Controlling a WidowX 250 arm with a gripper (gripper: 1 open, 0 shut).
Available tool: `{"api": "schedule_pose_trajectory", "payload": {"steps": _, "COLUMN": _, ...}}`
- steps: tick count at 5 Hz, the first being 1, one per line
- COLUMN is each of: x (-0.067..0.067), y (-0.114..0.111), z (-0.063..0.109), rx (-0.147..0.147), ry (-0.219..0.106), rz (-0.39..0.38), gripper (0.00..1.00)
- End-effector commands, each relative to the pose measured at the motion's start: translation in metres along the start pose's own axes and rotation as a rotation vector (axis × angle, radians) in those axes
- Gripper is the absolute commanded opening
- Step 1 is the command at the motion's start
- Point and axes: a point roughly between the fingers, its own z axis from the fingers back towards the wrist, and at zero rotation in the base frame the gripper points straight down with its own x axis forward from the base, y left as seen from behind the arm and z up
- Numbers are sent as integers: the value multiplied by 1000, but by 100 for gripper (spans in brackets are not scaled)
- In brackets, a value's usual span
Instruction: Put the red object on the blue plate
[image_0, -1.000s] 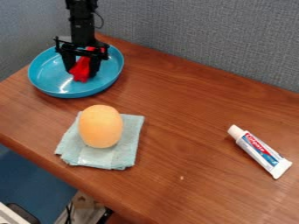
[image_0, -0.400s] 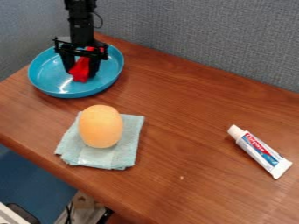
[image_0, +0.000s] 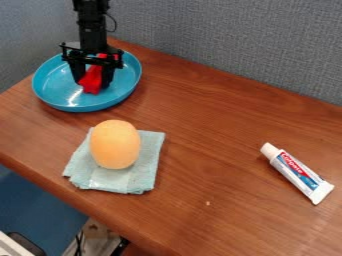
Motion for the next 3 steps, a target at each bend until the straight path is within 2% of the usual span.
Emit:
{"api": "schedule_pose_trajectory", "payload": {"steps": 1, "x": 0, "y": 11, "z": 25, "rx": 1, "ry": -58, "rz": 27, "gripper": 0}}
{"api": "schedule_pose_trajectory", "payload": {"steps": 2, "x": -1, "y": 11, "z": 26, "rx": -2, "ry": -58, "rz": 28, "gripper": 0}}
{"api": "schedule_pose_trajectory", "payload": {"steps": 3, "x": -2, "y": 11, "z": 29, "rx": -9, "ry": -59, "rz": 28, "gripper": 100}}
